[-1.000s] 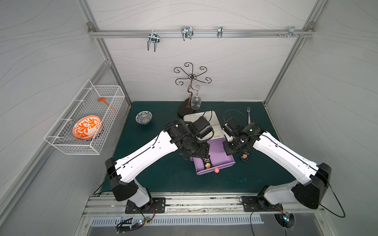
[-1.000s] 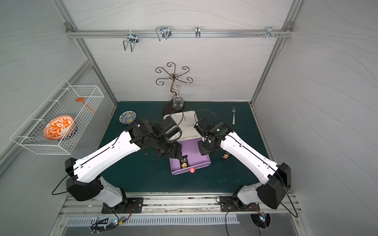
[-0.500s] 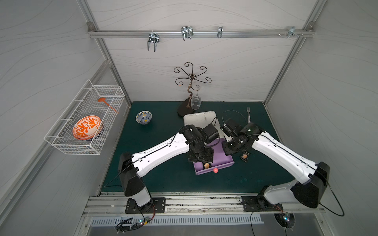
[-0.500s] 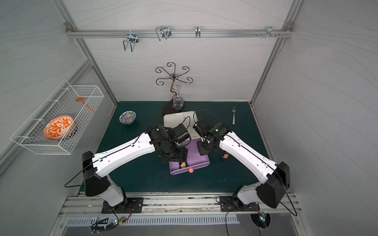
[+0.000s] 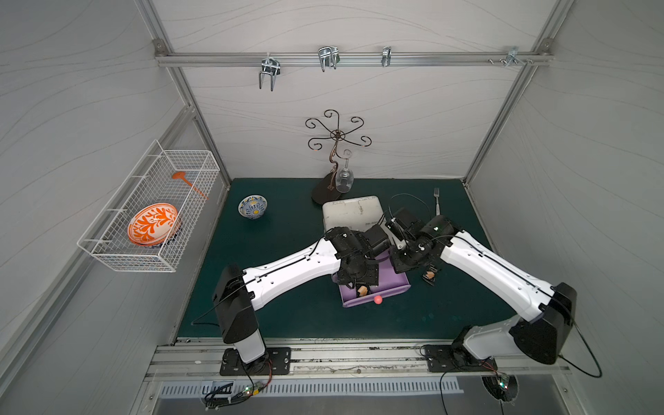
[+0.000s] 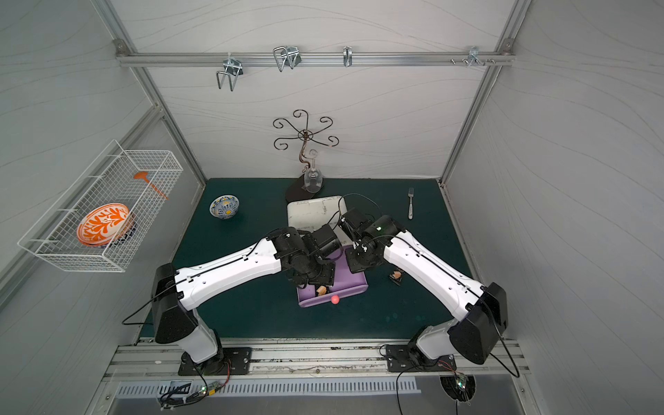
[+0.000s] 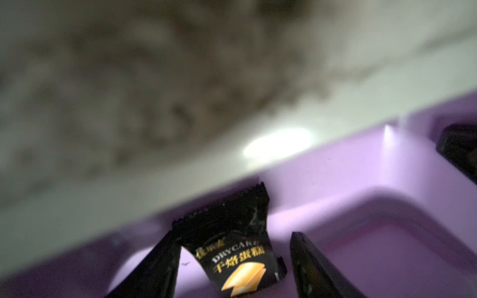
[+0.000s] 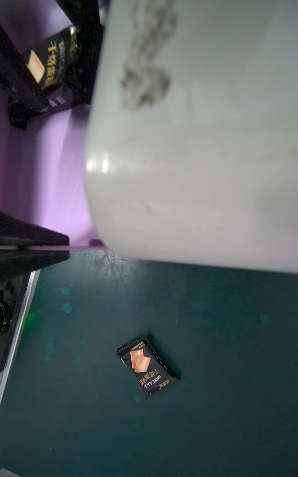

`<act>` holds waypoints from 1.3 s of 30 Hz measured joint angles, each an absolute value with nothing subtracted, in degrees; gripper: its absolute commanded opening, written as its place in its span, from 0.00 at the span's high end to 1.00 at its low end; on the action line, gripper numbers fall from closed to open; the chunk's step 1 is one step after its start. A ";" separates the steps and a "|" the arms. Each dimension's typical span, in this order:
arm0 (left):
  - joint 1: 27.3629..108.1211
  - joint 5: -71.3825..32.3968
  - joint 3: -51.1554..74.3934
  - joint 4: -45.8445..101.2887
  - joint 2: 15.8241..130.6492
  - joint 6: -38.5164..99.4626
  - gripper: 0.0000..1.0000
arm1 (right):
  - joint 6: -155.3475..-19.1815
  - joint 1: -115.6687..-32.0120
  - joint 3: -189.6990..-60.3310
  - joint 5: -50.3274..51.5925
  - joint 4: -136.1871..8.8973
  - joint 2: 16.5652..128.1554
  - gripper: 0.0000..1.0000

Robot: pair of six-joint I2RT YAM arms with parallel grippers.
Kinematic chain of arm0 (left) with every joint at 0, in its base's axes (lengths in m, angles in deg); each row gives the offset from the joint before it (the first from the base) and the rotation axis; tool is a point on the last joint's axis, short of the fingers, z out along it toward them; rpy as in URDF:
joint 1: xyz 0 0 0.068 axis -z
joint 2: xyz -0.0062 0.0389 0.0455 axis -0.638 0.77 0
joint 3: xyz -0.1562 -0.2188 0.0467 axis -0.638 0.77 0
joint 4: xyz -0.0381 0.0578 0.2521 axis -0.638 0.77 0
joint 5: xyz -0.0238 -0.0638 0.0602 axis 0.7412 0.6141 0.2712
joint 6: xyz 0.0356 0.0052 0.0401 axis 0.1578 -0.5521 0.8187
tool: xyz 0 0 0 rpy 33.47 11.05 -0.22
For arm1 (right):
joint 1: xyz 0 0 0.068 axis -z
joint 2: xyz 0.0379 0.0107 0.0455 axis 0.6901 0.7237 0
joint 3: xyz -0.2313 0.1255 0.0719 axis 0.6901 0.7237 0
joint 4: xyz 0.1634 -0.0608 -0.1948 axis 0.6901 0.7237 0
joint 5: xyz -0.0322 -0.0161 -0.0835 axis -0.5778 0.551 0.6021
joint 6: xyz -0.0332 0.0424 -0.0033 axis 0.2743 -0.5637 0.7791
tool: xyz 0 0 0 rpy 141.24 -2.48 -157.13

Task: Take the cookies out of the drawer
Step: Pick up the cookie from the drawer, then place the cookie at the center of the board.

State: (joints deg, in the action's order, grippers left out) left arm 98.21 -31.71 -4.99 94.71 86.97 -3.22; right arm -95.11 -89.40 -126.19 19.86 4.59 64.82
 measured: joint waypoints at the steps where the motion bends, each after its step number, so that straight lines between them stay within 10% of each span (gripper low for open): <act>1: 98.27 -32.08 -4.99 94.29 87.13 -2.98 0.37 | -95.11 -89.40 -126.19 19.83 4.57 64.86 0.96; 11: 98.36 -33.59 -5.10 92.37 87.89 0.38 0.66 | -95.51 -89.92 -126.19 19.64 4.20 65.32 0.96; 31: 97.07 -35.93 -11.11 102.88 77.07 4.01 0.67 | -96.05 -90.64 -126.54 19.11 2.06 65.78 0.96; 39: 80.68 -36.93 -14.47 108.00 64.61 5.30 0.66 | -96.10 -90.66 -126.54 19.24 2.06 65.80 0.96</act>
State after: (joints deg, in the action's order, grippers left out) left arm 80.68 -36.93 -14.47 108.00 64.61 5.30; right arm -96.10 -90.66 -126.54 19.24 2.06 65.80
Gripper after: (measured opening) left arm 0.344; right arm 0.066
